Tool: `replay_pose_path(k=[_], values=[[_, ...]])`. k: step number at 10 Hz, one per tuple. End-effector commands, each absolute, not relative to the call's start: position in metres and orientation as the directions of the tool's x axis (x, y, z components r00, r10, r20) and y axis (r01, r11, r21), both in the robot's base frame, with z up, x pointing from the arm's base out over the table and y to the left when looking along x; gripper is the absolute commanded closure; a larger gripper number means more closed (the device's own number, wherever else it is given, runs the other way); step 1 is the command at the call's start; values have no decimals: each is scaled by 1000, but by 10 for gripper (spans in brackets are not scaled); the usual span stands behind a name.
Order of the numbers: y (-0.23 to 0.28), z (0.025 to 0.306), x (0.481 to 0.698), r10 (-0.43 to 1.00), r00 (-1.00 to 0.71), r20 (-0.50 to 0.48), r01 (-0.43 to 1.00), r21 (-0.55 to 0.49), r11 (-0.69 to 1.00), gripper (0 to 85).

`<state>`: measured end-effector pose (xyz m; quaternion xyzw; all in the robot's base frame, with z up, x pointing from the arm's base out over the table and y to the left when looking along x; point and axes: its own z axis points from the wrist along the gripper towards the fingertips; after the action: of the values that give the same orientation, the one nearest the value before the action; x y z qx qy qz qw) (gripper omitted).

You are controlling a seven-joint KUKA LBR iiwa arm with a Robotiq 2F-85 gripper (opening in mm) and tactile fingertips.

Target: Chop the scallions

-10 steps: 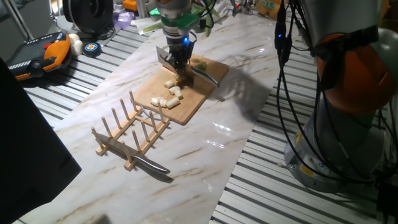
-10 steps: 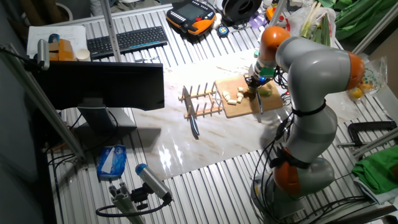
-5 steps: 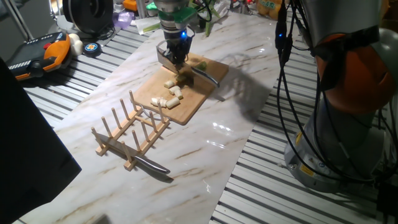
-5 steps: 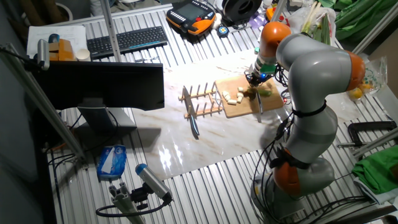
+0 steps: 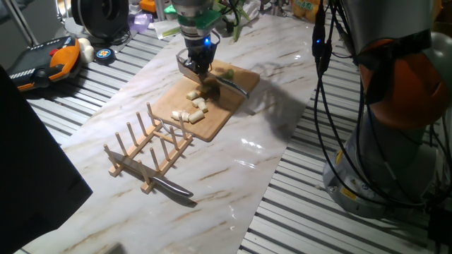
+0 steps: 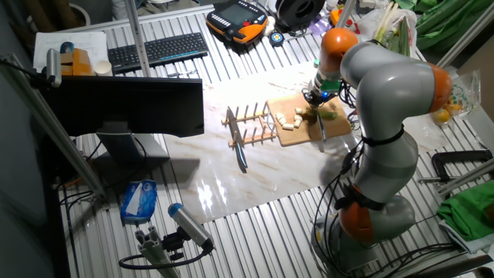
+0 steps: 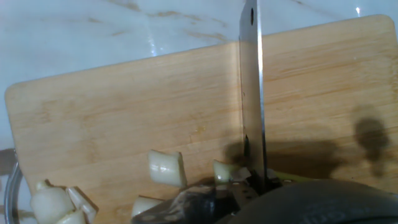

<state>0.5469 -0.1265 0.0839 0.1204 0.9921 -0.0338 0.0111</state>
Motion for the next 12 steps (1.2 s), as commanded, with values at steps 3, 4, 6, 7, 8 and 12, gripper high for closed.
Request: replay_pose_path(k=[3,4,6,7,8,12], values=[[-128,77,543,241,-970,-27,243,-66,968,843],[-130,75,541,243,-970,-27,244,-66,968,843],[-130,70,537,246,-969,-27,247,-61,967,843],[-130,71,536,246,-969,-30,247,-59,967,843],[-129,74,535,247,-969,-31,248,-58,967,843],[-114,91,539,250,-968,-25,251,-62,966,843]])
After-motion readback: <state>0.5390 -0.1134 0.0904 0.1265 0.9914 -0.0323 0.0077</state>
